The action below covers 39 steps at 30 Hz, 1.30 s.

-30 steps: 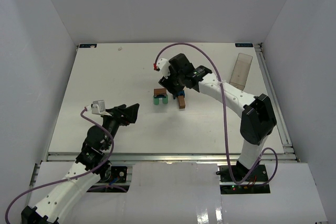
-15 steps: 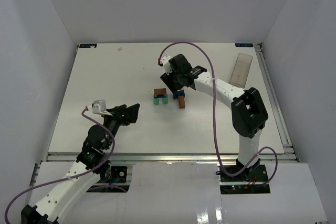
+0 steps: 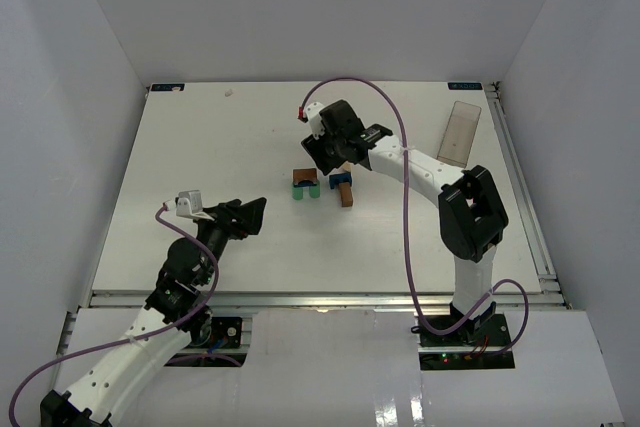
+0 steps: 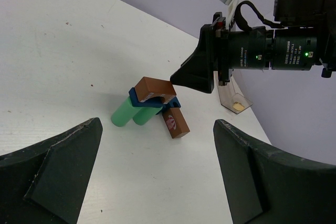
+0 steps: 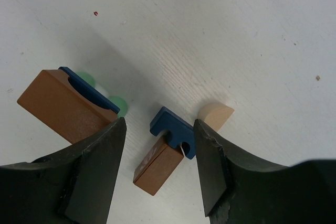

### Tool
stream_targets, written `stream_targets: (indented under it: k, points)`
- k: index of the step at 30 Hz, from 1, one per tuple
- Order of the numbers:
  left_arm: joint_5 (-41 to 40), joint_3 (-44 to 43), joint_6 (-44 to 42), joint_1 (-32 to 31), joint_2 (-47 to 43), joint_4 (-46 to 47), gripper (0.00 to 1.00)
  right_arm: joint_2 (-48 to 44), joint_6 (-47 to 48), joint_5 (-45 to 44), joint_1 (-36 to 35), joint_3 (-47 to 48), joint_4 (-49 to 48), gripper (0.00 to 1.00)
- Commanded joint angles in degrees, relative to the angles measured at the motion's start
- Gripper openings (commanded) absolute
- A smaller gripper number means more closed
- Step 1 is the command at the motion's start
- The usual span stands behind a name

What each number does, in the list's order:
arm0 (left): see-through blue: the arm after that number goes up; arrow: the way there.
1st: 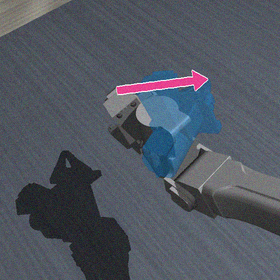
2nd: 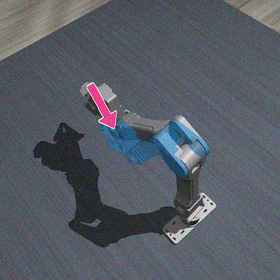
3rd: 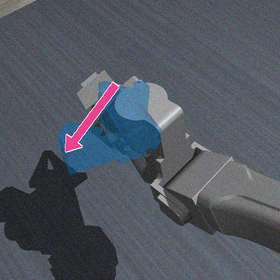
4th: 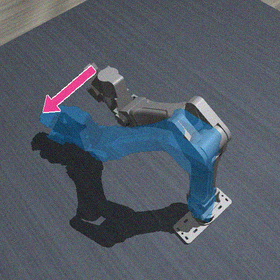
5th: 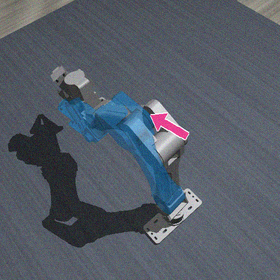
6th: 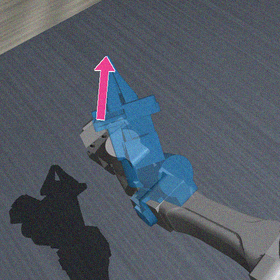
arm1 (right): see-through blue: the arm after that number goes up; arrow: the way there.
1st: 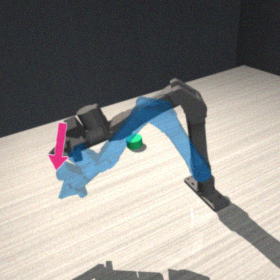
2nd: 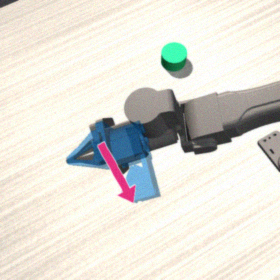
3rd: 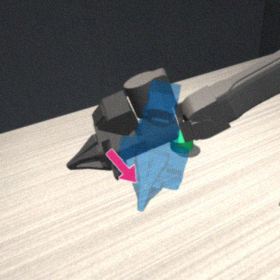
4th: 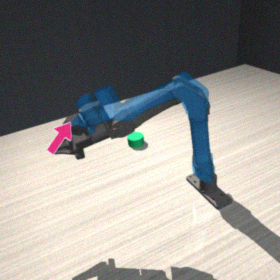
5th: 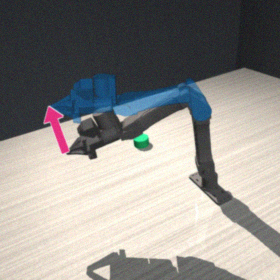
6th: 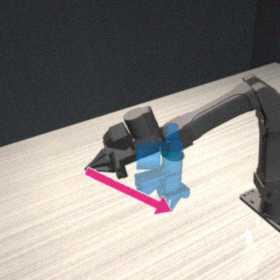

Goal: Build the wood block tower

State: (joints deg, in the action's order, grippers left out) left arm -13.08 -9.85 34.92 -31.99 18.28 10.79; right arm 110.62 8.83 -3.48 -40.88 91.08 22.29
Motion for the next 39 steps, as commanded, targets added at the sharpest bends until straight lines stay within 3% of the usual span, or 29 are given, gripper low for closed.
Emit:
stream_targets:
  k: [1, 16, 39]
  points:
    - [0.2, 0.0, -0.6, 0.0, 0.0, 0.6, 0.98, 0.4, -1.1, 0.9, 0.2, 3.0, -2.3, 0.61]
    - [0.1, 0.0, -0.6, 0.1, -0.3, 0.3, 0.98, -0.5, -4.0, -3.7, 0.3, 0.9, -2.4, 0.59]
    - [0.1, 0.0, -0.5, 0.1, -0.6, 0.1, 0.98, -2.9, -7.4, 0.6, 0.2, -3.5, -4.4, 0.57]
